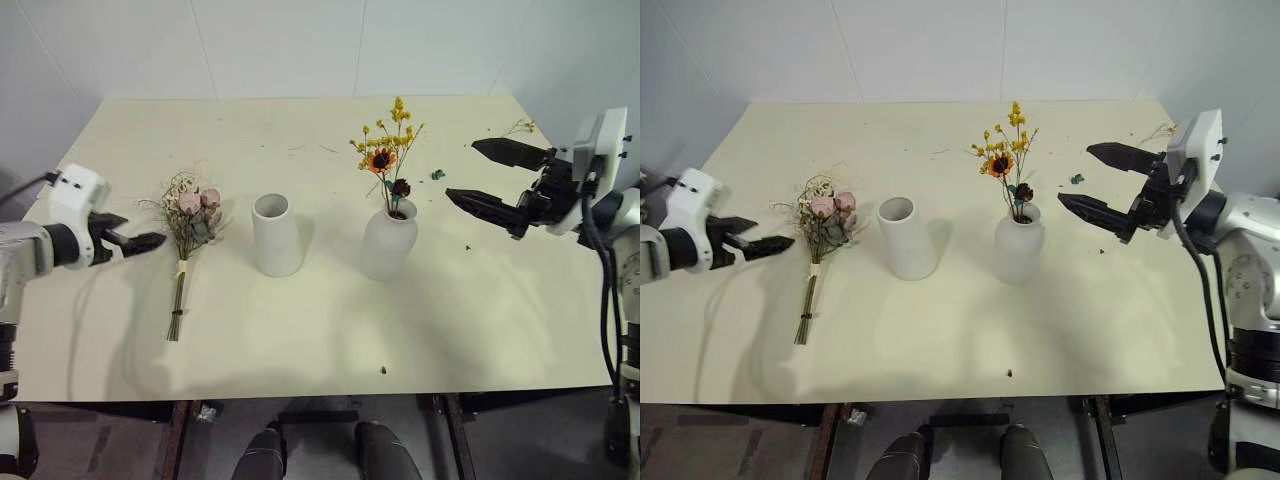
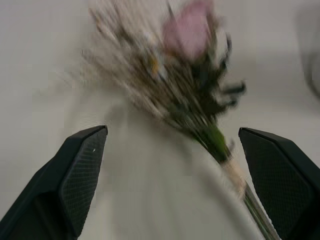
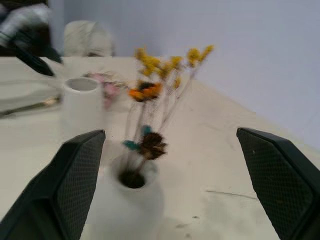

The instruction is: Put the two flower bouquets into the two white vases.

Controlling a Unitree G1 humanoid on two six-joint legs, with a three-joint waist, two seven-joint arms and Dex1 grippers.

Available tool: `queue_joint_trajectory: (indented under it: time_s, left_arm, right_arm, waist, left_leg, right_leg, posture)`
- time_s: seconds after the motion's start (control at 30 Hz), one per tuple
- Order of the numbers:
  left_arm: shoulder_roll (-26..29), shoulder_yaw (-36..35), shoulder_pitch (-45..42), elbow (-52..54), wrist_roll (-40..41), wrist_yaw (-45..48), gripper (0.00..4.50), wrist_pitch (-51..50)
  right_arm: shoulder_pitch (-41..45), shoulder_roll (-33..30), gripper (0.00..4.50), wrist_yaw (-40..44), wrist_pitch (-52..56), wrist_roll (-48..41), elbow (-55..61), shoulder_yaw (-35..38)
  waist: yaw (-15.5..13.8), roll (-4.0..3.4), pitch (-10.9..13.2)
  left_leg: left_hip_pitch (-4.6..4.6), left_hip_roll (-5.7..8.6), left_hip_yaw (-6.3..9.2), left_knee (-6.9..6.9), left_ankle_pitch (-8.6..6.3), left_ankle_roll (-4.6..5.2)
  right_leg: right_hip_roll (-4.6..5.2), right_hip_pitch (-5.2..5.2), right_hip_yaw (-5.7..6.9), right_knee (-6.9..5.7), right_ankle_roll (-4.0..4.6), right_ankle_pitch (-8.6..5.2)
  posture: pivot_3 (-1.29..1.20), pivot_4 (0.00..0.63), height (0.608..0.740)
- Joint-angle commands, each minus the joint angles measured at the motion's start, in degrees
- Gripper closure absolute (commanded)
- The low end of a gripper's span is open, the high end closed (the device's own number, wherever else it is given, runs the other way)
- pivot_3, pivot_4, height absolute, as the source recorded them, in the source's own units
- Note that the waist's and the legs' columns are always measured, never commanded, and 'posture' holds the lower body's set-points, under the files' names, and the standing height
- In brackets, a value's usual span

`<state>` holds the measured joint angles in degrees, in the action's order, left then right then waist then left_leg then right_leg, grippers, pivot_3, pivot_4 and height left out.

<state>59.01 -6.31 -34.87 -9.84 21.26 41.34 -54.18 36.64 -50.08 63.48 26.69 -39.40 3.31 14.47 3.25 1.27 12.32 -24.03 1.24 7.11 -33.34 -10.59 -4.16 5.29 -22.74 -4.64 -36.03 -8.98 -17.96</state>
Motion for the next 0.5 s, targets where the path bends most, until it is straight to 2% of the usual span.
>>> queue_joint_trajectory:
  time_s: [0.03,0.1,0.33,0.5]
  left_arm:
    - [-0.91,3.43,-3.28,3.66,0.14,0.97,0.00,-5.42]
    - [-1.62,5.63,-4.39,2.95,-0.48,1.41,0.00,-6.74]
    - [-6.82,9.33,-9.66,-1.37,-3.88,-2.67,0.00,-10.34]
    - [-8.66,10.45,-10.08,-4.81,-5.49,-3.85,0.00,-11.27]
  right_arm:
    - [-2.13,-2.99,0.05,4.39,1.03,-2.92,5.21,2.33]
    - [-3.42,-3.66,0.05,5.46,1.97,-3.54,6.99,1.56]
    - [-3.04,0.32,0.05,4.01,0.05,-2.73,7.46,-0.39]
    - [-2.81,2.05,0.05,4.37,0.19,-3.42,8.24,-1.38]
  waist:
    - [-0.20,0.01,0.00]
    - [-0.34,0.02,-0.01]
    - [-0.29,0.06,0.00]
    - [-0.34,0.06,0.00]
  left_leg:
    - [-0.01,0.00,0.00,0.01,0.00,0.00]
    - [-0.03,0.01,0.00,0.01,-0.01,-0.01]
    - [-0.04,0.03,-0.04,-0.18,0.00,-0.02]
    - [-0.04,0.04,-0.05,-0.18,0.00,-0.02]
  right_leg:
    - [0.00,-0.01,0.00,0.01,0.01,0.00]
    - [0.01,0.00,0.01,0.04,0.01,-0.01]
    - [0.02,0.01,0.01,0.00,-0.01,0.02]
    - [0.04,0.00,-0.01,0.01,-0.04,0.03]
  posture:
    - [0.00,0.150,0.740]
    - [0.00,0.150,0.740]
    - [0.00,0.150,0.740]
    - [0.00,0.150,0.740]
